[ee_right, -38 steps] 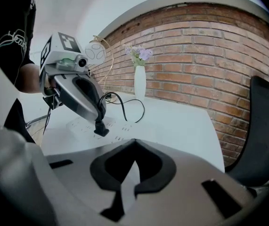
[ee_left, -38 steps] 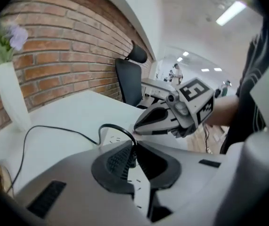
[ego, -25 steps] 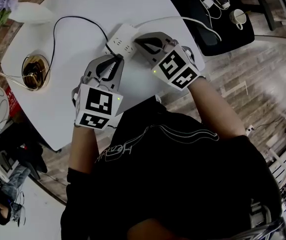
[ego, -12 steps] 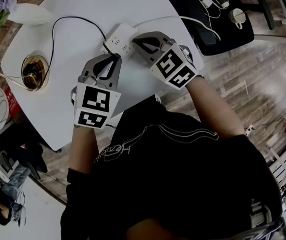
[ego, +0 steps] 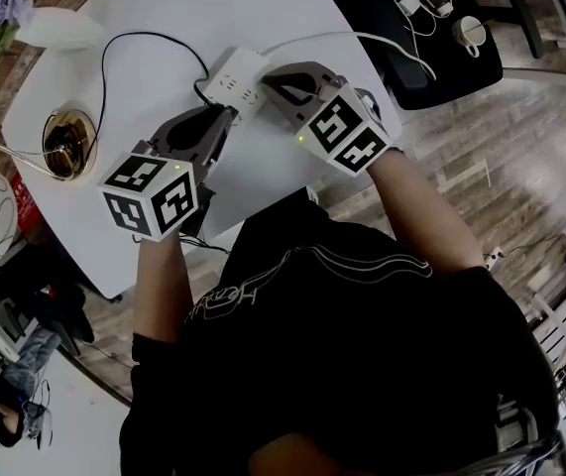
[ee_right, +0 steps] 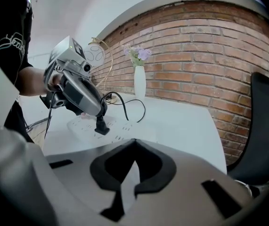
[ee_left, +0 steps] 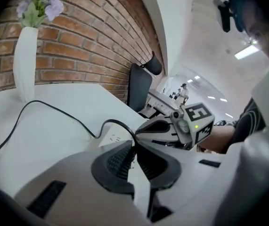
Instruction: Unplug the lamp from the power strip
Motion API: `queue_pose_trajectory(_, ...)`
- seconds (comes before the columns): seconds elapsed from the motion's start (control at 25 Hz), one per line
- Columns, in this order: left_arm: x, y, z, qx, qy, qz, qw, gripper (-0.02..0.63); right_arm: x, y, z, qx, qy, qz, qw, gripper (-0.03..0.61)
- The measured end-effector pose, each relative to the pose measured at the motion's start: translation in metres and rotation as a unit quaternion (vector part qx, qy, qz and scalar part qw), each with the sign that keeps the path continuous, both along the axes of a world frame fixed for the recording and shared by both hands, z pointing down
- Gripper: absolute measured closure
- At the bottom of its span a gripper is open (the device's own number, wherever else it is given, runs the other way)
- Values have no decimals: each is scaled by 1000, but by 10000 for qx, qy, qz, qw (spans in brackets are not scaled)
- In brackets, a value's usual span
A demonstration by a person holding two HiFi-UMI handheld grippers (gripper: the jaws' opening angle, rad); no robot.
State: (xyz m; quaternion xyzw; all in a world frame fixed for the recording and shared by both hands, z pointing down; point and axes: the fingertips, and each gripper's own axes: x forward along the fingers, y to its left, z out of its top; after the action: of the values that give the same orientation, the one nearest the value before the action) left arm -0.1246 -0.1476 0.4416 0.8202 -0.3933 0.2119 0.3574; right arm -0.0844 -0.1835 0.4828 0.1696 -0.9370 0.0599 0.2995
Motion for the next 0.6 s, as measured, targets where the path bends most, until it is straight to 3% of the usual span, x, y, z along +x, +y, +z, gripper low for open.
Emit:
queue_pose_trajectory(0.04,-1,0,1,47,-119,6,9999,584,-1,0,0,17,15,-8,10000,583)
queue_pose_trajectory(0.12,0,2,3,382,-805,303,9956,586,-2,1,1,67,51,-37,10000,583)
queue_pose_trajectory(0.24,10,8,1,953,-1812,1001,9737,586,-1,1,1,94,81,-53,9999,583)
queue_pose_trajectory(0.32,13,11,1,1097,-2039,1271,9645,586,-2,2,1,111,112,-71,9999,583)
queue_pose_trajectory(0.4,15,14,3,1026,-1930,1303,9671,586,-3,3,1,115,116,-71,9998,583)
queue_pose_trajectory(0.44,14,15,4,907,-1736,1205,9732,586,-3,3,1,109,114,-62,9999,583)
queue_pose_trajectory(0.52,9,12,3,624,-1084,803,9889,586,-3,2,1,89,108,-51,9999,583)
queue_pose_trajectory(0.6,0,2,-15,591,-265,297,9975,586,-4,3,2,91,111,-71,9999,583)
